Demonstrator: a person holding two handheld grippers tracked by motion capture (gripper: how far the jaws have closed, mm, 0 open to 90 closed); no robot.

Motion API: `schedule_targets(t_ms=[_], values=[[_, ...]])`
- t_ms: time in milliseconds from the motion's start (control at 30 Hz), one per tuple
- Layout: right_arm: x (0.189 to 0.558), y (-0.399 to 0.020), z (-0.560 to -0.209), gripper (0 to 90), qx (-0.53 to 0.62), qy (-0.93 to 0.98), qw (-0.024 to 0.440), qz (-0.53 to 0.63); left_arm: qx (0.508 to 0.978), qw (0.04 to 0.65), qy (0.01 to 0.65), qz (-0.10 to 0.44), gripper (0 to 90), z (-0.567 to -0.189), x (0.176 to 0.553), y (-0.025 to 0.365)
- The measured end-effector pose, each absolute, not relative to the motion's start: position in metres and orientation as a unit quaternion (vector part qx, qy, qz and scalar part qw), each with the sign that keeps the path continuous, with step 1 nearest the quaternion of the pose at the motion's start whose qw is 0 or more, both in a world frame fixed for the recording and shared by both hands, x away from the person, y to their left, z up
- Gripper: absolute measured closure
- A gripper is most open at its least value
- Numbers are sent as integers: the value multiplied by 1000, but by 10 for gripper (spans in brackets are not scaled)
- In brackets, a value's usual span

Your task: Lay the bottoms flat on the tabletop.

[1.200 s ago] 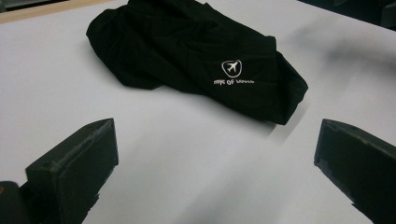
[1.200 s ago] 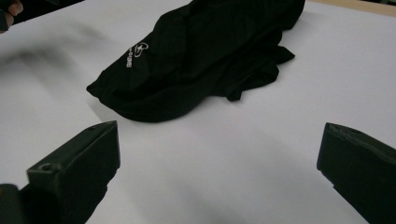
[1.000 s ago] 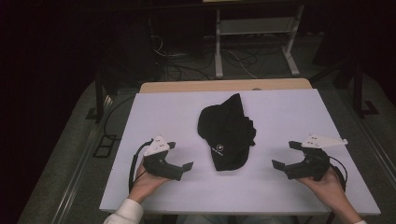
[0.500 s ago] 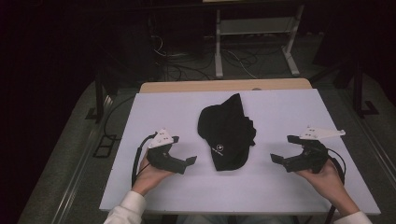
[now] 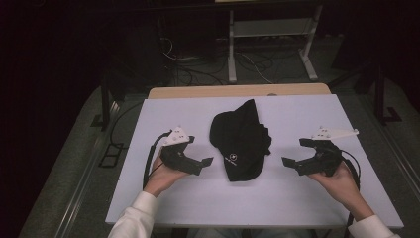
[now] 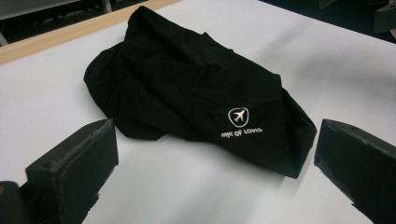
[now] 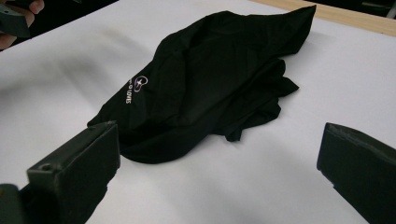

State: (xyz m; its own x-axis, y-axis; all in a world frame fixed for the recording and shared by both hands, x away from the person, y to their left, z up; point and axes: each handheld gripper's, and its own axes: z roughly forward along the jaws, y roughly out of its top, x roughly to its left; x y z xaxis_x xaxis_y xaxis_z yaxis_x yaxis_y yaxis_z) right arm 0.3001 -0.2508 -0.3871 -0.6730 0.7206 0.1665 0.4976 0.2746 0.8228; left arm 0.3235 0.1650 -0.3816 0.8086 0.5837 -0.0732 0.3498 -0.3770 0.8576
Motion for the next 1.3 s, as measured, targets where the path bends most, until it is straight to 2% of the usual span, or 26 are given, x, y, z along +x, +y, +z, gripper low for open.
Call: schedule_targets(t_ms=[1300], values=[[345,-217,-398,0,382,795,96,462,821,466,307,120,1,-381,383,157]])
